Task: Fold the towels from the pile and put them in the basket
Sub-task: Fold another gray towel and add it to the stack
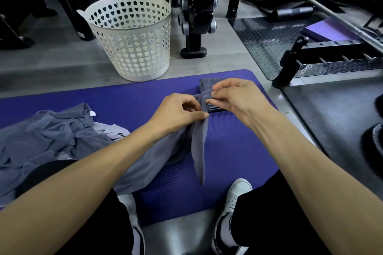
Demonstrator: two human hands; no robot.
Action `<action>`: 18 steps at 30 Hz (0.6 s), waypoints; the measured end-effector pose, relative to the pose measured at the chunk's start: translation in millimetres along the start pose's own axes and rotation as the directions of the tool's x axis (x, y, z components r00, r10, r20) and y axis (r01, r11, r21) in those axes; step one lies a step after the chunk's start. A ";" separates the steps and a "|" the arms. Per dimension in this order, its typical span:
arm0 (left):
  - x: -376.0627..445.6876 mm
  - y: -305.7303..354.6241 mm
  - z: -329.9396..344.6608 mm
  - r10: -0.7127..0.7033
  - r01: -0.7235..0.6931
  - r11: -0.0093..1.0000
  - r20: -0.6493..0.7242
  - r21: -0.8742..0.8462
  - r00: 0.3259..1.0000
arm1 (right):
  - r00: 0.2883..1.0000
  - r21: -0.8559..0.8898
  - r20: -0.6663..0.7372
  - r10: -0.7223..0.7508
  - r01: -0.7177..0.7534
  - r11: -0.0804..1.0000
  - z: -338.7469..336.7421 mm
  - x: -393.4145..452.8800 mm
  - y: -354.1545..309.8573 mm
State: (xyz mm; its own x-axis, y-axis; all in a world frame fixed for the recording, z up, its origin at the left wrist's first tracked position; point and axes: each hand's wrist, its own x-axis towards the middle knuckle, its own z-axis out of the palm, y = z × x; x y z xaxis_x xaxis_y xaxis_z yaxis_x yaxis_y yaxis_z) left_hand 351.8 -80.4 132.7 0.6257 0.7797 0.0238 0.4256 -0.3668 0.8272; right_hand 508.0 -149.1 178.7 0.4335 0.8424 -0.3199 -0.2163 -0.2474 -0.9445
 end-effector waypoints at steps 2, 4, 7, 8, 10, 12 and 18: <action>-0.2 -5.2 3.8 -0.011 0.012 0.999 -0.035 0.038 0.999 | 1.000 0.050 -0.021 0.011 -0.010 0.999 3.5 1.0 0.8; 0.6 -8.6 5.0 0.004 0.002 0.995 -0.062 0.104 0.998 | 0.999 0.057 -0.035 0.003 -0.001 0.998 3.3 3.2 1.3; 4.4 -11.5 -3.3 -0.020 0.025 0.996 -0.064 0.089 0.998 | 0.997 0.015 -0.063 -0.040 0.041 0.999 -0.5 8.2 0.7; 5.8 -13.2 -6.8 -0.039 0.042 0.997 -0.049 0.057 0.998 | 0.995 -0.004 -0.076 -0.058 0.057 0.998 -2.1 10.1 0.5; 6.8 -14.7 -11.7 -0.069 0.069 0.997 -0.012 -0.023 0.998 | 0.990 -0.062 -0.103 -0.097 0.091 0.994 -4.9 14.0 1.4; 8.4 -12.2 -17.2 -0.096 0.095 0.980 0.001 -0.176 0.995 | 0.968 -0.250 -0.116 -0.222 0.188 0.950 -6.4 15.7 4.2; 8.4 6.1 -45.0 0.039 -0.040 0.975 -0.006 -0.219 0.999 | 0.768 -0.739 0.389 -0.509 0.590 0.324 6.3 0.5 9.4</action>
State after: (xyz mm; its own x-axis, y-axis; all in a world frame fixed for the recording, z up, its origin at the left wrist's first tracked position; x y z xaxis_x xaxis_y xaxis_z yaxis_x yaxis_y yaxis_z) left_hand 330.2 -53.3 163.2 0.6378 0.7679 0.0597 0.2472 -0.2775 0.9284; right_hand 500.7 -147.9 170.1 0.1022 0.9590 0.2644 0.8325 0.0631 -0.5504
